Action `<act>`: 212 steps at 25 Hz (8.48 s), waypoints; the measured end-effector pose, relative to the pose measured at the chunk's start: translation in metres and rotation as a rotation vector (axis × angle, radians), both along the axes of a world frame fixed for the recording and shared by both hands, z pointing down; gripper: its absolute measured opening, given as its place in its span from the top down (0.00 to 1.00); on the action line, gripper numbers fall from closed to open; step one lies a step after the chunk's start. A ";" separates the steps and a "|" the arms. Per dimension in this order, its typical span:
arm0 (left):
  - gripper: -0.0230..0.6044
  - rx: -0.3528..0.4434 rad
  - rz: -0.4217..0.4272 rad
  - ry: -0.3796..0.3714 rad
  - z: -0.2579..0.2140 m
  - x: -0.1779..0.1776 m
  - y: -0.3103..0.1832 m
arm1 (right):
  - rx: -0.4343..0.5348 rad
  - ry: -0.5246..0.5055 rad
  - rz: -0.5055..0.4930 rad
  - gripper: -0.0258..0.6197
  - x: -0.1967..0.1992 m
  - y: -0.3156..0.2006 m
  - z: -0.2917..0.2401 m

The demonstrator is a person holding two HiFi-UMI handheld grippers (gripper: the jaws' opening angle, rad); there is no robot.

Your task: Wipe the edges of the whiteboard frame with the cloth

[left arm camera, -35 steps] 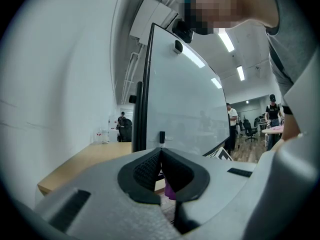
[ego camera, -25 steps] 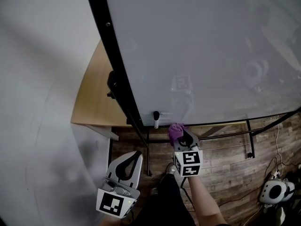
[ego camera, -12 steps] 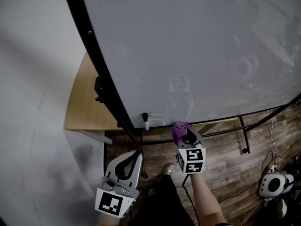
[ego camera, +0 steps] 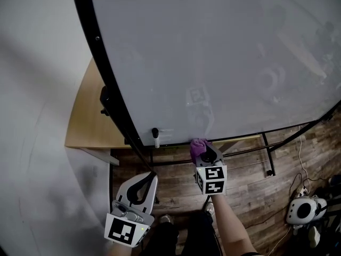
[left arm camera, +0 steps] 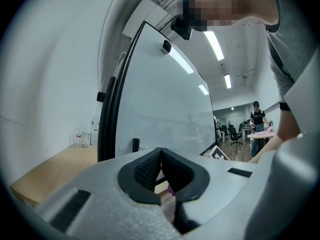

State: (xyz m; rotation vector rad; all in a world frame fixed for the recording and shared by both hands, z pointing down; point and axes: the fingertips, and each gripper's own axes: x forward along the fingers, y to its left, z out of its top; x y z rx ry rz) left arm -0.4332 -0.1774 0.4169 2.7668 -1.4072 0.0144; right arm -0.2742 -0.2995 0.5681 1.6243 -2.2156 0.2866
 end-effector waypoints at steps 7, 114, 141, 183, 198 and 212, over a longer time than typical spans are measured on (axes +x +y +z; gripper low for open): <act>0.93 0.009 -0.039 0.004 -0.008 0.029 -0.003 | -0.001 0.000 -0.085 0.80 0.005 0.000 0.000; 0.93 0.086 -0.197 0.000 -0.050 0.326 -0.034 | -0.050 0.024 -0.177 0.80 0.298 -0.020 -0.004; 0.93 0.138 -0.215 0.002 -0.055 0.448 -0.039 | -0.048 0.014 -0.143 0.80 0.437 -0.030 -0.005; 0.93 0.092 -0.074 -0.001 -0.059 0.464 -0.048 | -0.077 0.006 0.006 0.80 0.474 -0.033 -0.004; 0.93 0.064 -0.091 0.003 -0.056 0.564 -0.048 | -0.065 0.027 -0.060 0.80 0.552 -0.037 -0.005; 0.93 0.135 -0.122 -0.003 -0.061 0.627 -0.061 | -0.048 0.028 -0.090 0.80 0.615 -0.042 -0.006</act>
